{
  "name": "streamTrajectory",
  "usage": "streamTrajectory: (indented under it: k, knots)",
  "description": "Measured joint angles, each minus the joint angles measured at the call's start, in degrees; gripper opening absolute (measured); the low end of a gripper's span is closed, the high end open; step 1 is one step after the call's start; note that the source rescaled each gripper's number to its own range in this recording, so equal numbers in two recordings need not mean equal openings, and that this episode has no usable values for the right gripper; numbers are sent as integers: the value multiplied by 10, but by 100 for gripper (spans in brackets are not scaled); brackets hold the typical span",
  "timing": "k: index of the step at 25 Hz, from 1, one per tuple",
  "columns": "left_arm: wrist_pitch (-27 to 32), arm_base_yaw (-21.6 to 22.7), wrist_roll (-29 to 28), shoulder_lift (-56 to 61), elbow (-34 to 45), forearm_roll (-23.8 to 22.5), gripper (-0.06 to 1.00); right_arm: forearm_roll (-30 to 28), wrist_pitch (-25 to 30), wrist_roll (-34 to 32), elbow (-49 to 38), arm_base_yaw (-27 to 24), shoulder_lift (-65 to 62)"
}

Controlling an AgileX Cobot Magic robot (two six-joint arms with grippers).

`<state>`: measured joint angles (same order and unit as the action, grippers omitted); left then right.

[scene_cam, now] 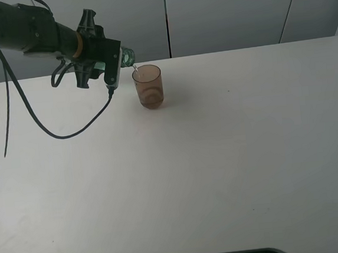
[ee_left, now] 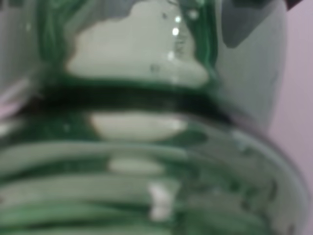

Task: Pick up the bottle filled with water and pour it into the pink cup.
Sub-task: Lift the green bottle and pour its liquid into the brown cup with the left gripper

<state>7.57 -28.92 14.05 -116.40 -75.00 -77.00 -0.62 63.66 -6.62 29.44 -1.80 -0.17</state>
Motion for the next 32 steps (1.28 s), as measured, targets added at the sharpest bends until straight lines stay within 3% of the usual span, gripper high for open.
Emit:
streamTrajectory:
  k: [32]
  knots:
    - [0, -2, -4, -1, -11, -25, 1, 0, 0, 0, 0, 0, 0]
